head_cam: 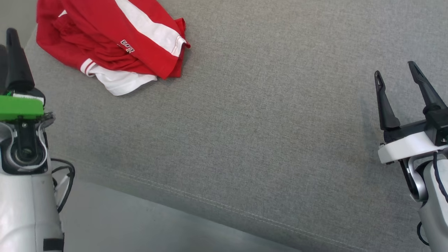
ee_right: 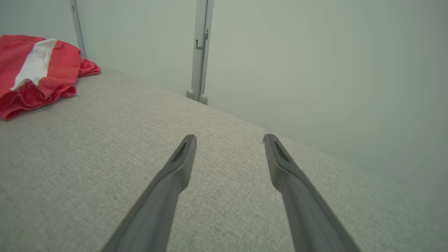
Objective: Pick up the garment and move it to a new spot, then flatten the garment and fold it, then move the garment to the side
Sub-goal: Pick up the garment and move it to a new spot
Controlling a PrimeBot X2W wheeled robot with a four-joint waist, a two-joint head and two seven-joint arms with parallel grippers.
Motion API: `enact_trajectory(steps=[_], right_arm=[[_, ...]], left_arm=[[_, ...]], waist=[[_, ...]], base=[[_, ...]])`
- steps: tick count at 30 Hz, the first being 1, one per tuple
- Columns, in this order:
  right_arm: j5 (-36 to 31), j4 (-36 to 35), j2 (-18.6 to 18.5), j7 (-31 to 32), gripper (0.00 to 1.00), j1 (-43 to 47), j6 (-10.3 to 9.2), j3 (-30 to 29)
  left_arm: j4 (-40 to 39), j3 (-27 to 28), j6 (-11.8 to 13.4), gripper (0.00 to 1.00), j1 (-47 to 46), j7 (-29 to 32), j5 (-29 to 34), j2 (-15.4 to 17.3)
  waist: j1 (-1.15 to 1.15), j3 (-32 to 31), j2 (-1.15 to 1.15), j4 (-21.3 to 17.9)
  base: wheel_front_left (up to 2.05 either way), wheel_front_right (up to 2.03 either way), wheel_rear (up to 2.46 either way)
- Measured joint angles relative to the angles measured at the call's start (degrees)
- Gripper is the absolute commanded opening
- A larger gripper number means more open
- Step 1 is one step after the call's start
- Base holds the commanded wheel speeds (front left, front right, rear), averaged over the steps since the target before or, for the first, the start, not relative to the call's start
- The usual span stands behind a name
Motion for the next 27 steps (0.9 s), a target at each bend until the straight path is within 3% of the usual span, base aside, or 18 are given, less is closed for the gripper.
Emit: enact_trajectory(steps=[7,12,27], right_arm=[[-0.87,0.11,-1.53,0.47,1.00,-0.87,0.07,-0.12],[-0.86,0.51,-1.85,0.48,1.00,-0.81,0.08,-0.09],[-0.85,-0.73,-1.90,1.86,1.00,1.12,0.89,0.51]], left_arm=[[10.25,0.29,0.26,1.00,-7.39,6.48,-4.93,-1.44],[17.20,-0.67,2.05,1.00,-9.32,11.27,-5.48,-1.45],[26.57,-2.46,3.66,1.00,-15.46,18.12,-4.97,1.48]], waist=[[0.01,3.87,0.00,-1.86],[0.00,4.27,0.00,-3.41],[0.00,3.04,0.00,-5.48]], base=[[0.00,0.00,0.00],[0.00,0.00,0.00],[0.00,0.00,0.00]])
